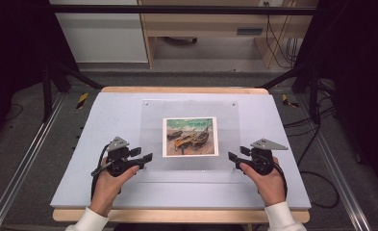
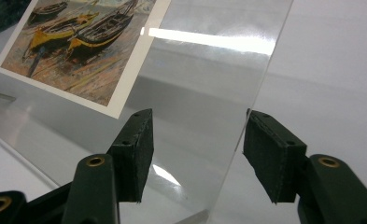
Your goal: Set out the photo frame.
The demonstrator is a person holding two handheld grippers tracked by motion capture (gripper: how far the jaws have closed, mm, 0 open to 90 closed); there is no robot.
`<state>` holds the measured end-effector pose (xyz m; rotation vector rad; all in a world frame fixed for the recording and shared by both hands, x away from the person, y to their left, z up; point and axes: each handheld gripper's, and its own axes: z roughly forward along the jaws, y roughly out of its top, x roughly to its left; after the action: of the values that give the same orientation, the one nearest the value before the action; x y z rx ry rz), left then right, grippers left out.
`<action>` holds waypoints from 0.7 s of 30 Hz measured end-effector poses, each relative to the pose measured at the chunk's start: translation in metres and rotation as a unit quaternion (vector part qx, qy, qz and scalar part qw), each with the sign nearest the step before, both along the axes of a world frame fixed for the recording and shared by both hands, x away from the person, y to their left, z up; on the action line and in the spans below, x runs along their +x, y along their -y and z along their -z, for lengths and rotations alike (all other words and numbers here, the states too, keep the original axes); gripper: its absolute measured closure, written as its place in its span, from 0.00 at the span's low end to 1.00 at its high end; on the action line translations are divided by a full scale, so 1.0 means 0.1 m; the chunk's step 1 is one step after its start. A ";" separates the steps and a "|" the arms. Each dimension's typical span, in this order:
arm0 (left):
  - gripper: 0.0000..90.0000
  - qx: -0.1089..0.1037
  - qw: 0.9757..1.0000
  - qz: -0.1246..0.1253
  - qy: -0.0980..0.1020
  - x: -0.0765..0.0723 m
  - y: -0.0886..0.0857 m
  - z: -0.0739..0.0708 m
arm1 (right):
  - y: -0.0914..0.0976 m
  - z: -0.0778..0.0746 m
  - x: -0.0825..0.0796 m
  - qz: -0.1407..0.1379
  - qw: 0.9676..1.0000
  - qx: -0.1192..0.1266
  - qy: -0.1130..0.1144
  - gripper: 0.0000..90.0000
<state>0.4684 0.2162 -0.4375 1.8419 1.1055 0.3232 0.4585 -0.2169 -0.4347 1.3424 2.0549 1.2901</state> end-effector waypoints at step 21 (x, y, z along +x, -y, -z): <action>0.47 -0.001 1.000 -0.003 0.003 -0.02 -0.01 -0.01 | 0.00 -0.01 -0.09 0.002 1.000 -0.002 0.005 0.52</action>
<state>0.4664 0.2174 -0.4370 1.8346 1.1070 0.3314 0.4494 -0.2171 -0.4342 1.3356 2.0463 1.2884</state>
